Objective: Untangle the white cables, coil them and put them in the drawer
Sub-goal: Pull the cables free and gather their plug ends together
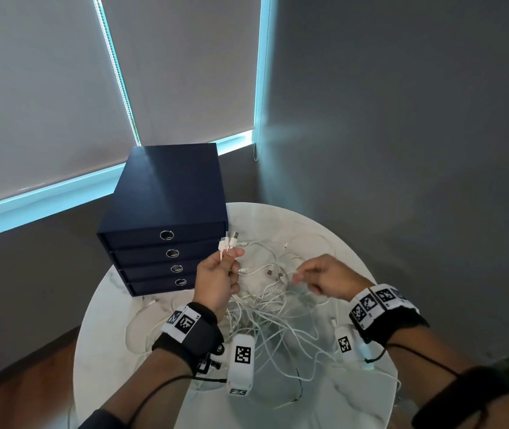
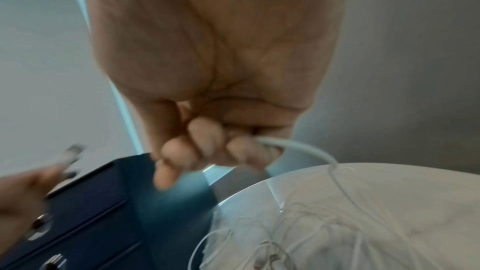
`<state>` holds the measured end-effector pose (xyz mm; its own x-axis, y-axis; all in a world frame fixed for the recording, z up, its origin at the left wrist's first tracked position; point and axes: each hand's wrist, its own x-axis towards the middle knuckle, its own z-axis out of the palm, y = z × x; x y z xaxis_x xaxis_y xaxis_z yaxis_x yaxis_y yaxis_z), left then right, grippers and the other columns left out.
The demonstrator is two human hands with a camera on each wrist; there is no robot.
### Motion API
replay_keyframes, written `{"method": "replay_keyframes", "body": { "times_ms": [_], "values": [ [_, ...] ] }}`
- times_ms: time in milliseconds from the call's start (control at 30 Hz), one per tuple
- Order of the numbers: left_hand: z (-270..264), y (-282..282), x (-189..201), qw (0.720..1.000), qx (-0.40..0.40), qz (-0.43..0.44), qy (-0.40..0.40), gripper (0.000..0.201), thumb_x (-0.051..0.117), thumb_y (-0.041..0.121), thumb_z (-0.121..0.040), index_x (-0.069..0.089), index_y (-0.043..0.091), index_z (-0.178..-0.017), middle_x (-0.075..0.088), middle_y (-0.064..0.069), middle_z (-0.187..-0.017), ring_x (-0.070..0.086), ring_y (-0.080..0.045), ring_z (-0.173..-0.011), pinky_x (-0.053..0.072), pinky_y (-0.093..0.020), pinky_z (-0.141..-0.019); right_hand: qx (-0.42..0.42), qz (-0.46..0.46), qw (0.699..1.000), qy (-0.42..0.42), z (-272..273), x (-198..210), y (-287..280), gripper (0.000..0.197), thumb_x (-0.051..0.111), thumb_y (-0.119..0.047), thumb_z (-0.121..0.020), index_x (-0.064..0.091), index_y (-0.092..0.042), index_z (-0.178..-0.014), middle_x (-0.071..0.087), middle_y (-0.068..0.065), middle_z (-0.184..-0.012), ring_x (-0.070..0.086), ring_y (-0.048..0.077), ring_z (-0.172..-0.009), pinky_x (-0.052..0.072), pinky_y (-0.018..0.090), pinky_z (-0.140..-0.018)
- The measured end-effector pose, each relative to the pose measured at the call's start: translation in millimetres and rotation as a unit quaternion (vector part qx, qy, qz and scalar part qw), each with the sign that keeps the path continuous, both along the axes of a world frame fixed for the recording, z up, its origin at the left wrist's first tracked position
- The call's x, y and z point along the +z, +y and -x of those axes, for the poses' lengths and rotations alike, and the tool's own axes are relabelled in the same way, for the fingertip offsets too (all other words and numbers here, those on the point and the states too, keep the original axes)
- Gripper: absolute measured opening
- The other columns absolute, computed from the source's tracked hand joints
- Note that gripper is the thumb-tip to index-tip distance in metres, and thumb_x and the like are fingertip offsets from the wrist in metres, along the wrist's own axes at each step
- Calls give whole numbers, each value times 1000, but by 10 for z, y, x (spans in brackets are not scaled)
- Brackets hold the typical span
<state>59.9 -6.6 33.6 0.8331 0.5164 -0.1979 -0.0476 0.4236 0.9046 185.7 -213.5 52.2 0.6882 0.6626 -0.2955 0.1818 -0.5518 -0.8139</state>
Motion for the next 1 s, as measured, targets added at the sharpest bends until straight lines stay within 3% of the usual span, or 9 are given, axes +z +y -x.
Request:
{"method": "replay_keyframes", "body": {
  "times_ms": [67, 167, 300, 367, 433, 500, 633, 767, 1000],
  "values": [
    [25, 20, 21, 1000, 4, 21, -2, 26, 44, 20, -106, 62, 8, -91, 35, 6, -55, 24, -5, -42, 20, -18, -37, -168, -25, 982, -81, -216, -73, -180, 20, 61, -15, -93, 76, -20, -81, 70, 5, -70, 53, 17, -54, 44, 26, -60],
    [55, 25, 62, 998, -4, 61, -10, 29, 38, 18, -107, 53, 12, -82, 31, 7, -52, 23, -5, -40, 18, -17, -37, -370, 94, 904, -191, -456, -120, -515, 29, 46, -23, -99, 64, -13, -120, 64, 22, -118, 61, 37, -103, 48, 36, -87],
    [20, -50, 133, 993, -31, 115, -26, 32, 34, 15, -106, 46, 14, -76, 30, 7, -52, 23, -6, -41, 19, -18, -38, -394, 190, 864, -249, -356, -123, -505, 61, 56, -32, -92, 35, -9, -144, 34, 19, -146, 35, 41, -132, 35, 53, -106],
    [-14, -129, 181, 989, -41, 136, -40, 34, 33, 15, -104, 43, 16, -72, 28, 7, -52, 23, -7, -42, 20, -20, -42, -313, 56, 915, -248, -181, -17, -255, 52, 65, -29, -90, 48, -9, -136, 47, 15, -140, 46, 28, -128, 38, 45, -109],
    [-59, -219, 238, 984, -50, 163, -59, 33, 32, 15, -102, 41, 17, -71, 27, 6, -53, 24, -9, -44, 25, -23, -44, -159, -111, 976, -96, 107, 110, 42, 29, 68, -22, -91, 64, -14, -118, 69, 7, -113, 64, 11, -102, 49, 39, -99],
    [-107, -270, 300, 978, -44, 188, -82, 31, 34, 15, -102, 42, 16, -72, 28, 4, -56, 28, -11, -48, 32, -25, -47, -7, -175, 983, 62, 440, 173, 322, 17, 69, -22, -89, 69, -17, -106, 74, 9, -88, 70, 16, -78, 55, 37, -81],
    [-123, -102, 383, 979, -11, 172, -105, 30, 35, 17, -103, 44, 15, -75, 38, 2, -62, 37, -13, -54, 37, -29, -58, 44, -120, 992, 23, 679, 4, 600, 30, 59, -32, -96, 65, -24, -68, 49, -8, -49, 44, 9, -42, 40, 25, -50],
    [25, 292, 348, 982, 28, 158, -98, 29, 33, 14, -103, 47, 14, -77, 38, 2, -62, 35, -11, -51, 40, -27, -56, 53, 19, 991, -118, 443, -158, 367, 45, 54, -49, -95, 56, -14, -68, 47, -6, -58, 46, 9, -54, 38, 29, -59],
    [201, 532, 259, 993, 43, 106, -12, 31, 31, 11, -103, 49, 14, -78, 29, 8, -53, 22, -6, -42, 20, -19, -36, 40, 152, 972, -174, 9, -490, -207, 46, 49, -56, -93, 58, -19, -68, 52, -6, -61, 51, 9, -60, 39, 27, -61]
  ]
}}
